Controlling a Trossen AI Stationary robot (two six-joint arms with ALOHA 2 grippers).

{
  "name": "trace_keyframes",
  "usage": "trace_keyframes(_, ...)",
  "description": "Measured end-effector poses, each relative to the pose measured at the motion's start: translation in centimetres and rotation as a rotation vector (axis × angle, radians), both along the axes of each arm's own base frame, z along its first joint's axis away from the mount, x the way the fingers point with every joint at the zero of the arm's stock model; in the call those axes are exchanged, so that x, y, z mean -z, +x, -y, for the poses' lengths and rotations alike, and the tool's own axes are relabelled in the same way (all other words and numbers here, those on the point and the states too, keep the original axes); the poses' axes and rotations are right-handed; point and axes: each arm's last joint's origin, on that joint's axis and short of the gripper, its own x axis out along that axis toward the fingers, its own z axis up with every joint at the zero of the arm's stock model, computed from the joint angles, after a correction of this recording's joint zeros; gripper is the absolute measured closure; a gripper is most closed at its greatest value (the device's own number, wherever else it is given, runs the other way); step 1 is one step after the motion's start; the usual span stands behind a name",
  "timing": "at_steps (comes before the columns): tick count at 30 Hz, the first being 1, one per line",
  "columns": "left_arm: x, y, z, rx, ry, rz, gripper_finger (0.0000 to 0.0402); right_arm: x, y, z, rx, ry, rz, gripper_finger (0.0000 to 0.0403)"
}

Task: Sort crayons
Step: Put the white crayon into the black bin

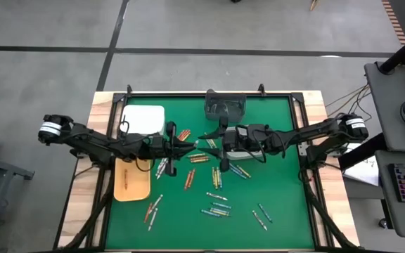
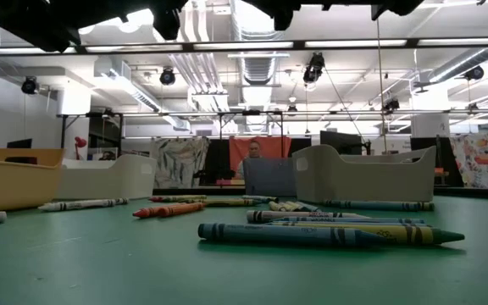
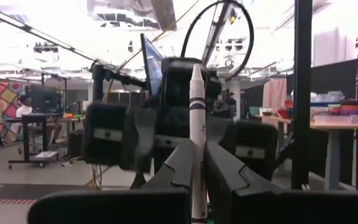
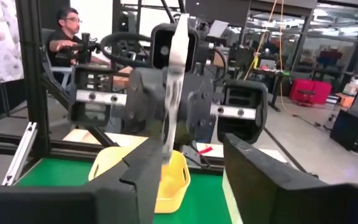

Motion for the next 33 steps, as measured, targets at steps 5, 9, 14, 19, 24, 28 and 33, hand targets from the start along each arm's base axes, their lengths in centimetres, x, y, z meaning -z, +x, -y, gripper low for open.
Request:
trace_keyframes(5, 0.0, 0.2, 0.0, -0.005, 0.0, -0.001, 0.0401, -0.1, 0.0, -0.1, -0.04, -0.014, 0.004, 0.0215)
trace_keyframes(9, 0.3, 0.2, 0.0, -0.006, 0.0, -0.015, 0.0401, -0.4, 0.0, -0.2, -0.056, -0.015, 0.026, 0.0217)
trace_keyframes(14, 1.0, 0.6, -0.1, -0.025, 0.05, -0.058, 0.0401, -0.7, -0.1, -0.2, -0.058, 0.016, 0.063, 0.0218)
trace_keyframes(19, 1.1, 0.8, -0.2, -0.037, 0.07, -0.056, 0.0401, -0.8, -0.1, -0.1, -0.054, 0.05, 0.062, 0.0218)
trace_keyframes(24, 1.2, 1.2, -0.2, -0.042, 0.074, -0.058, 0.0401, -0.8, -0.1, -0.1, -0.05, 0.045, 0.065, 0.0221)
trace_keyframes(28, 1.3, 1.3, -0.2, -0.044, 0.076, -0.062, 0.0401, -0.8, 0.0, 0.1, 0.005, 0.051, 0.066, 0.0247)
trace_keyframes(33, 1.3, 1.3, -0.3, -0.05, 0.073, -0.055, 0.04, -0.8, 0.0, 0.1, 0.005, 0.046, 0.063, 0.0321)
